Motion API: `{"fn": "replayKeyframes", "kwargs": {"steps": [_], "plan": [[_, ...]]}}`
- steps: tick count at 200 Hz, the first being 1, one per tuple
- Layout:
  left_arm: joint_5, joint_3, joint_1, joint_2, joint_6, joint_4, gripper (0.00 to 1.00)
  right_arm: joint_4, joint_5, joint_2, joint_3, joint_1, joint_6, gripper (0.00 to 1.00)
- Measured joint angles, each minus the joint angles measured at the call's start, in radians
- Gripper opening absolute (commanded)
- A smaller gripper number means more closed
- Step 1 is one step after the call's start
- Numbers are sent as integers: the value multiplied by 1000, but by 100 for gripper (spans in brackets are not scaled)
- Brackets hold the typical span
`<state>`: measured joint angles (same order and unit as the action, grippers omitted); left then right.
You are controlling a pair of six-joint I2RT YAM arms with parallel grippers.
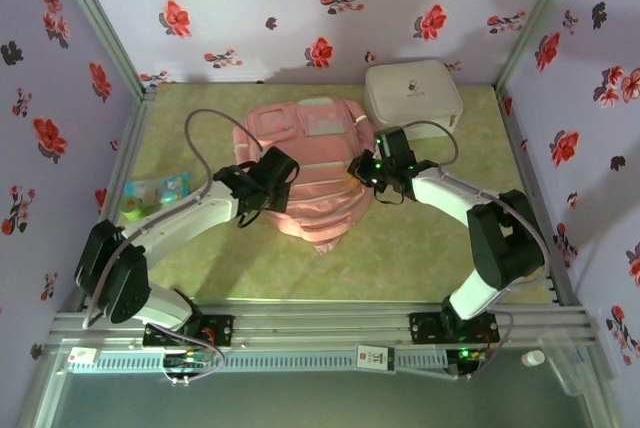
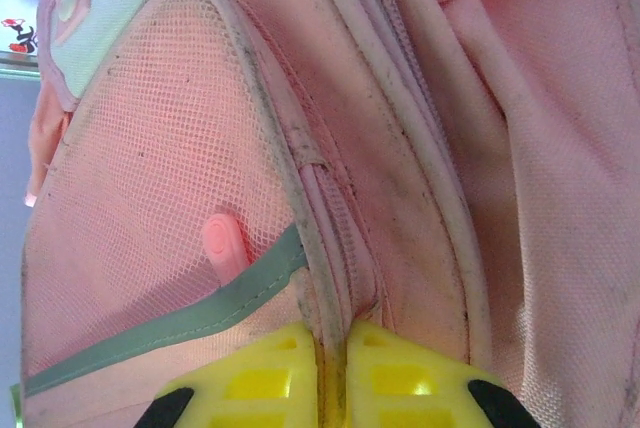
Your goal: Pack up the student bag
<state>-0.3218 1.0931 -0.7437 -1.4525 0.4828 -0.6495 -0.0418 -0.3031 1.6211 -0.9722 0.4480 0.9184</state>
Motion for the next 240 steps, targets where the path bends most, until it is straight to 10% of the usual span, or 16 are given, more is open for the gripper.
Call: {"fn": "replayKeyframes", "kwargs": {"steps": [75,158,240], "plan": [[35,49,145,-76,-147,103,0,-8,3,-4,-11,2,-51,12],[15,35,230,29,-59,82,78,-65,55,-95,-12,-10,-129,72],[21,-305,426,253,138,74,92,-69,127,-174,-10,-10,-205,78]]}}
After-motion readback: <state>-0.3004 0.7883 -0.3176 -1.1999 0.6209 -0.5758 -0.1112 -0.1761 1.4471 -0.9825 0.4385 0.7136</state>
